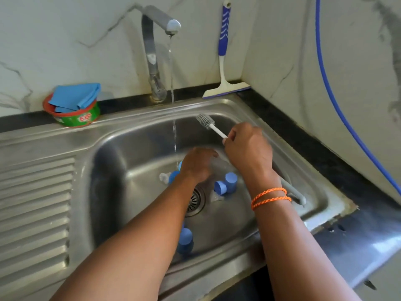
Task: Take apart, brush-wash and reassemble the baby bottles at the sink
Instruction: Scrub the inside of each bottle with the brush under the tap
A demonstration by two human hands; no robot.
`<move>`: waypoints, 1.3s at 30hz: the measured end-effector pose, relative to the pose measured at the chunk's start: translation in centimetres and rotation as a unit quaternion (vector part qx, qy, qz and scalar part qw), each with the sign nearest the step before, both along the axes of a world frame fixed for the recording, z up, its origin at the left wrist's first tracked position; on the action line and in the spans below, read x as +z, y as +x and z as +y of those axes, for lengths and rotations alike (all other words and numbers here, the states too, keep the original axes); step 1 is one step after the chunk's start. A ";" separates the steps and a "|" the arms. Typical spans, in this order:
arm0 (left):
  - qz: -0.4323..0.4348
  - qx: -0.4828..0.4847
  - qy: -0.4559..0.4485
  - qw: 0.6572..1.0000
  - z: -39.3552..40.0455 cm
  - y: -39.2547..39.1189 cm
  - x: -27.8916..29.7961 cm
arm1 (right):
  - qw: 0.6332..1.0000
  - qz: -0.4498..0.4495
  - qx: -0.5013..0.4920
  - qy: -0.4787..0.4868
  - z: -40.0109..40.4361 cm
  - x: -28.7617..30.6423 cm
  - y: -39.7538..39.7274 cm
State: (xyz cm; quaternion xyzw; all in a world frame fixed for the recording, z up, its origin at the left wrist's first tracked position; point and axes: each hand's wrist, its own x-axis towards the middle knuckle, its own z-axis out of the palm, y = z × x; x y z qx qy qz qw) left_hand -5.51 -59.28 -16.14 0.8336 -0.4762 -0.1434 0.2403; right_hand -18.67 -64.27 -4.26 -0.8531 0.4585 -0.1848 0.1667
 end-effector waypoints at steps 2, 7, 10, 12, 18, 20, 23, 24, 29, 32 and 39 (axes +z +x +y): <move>-0.058 -0.025 0.012 0.998 -0.4 -0.4 0.1 | 1.000 0.002 -0.011 -0.013 -0.1 0.1 -0.1; -0.062 0.005 -0.015 0.998 -0.6 -0.8 0.2 | 0.999 0.012 -0.023 -0.034 0.1 0.5 -0.2; -0.024 0.055 -0.006 0.998 -0.1 0.3 1.7 | 0.999 -0.017 -0.030 -0.042 0.2 0.9 -0.4; 0.008 0.091 -0.005 0.996 0.4 1.5 3.1 | 0.998 -0.040 -0.034 -0.039 0.3 1.2 -0.6; 0.321 0.189 -0.225 0.901 4.2 2.5 10.2 | 0.989 -0.144 0.024 -0.006 1.8 1.8 0.1; 0.436 0.206 -0.296 0.825 6.1 1.8 11.8 | 0.982 -0.178 0.065 0.015 2.7 2.1 0.4; 0.614 0.200 -0.360 0.674 7.8 0.3 12.1 | 0.975 -0.195 0.105 0.023 3.6 2.2 0.3; 0.652 0.201 -0.372 0.630 8.1 -0.2 11.9 | 0.974 -0.197 0.112 0.026 3.7 2.1 0.2; 0.657 0.277 -0.415 0.566 8.0 -1.0 11.8 | 0.971 -0.185 0.142 0.052 4.0 1.0 0.3; 0.697 0.251 -0.448 0.501 7.8 -0.4 12.1 | 0.970 -0.202 0.126 0.046 3.6 0.7 0.5; 0.732 0.240 -0.491 0.407 7.2 0.0 12.0 | 0.963 -0.224 0.148 0.025 4.3 1.1 0.5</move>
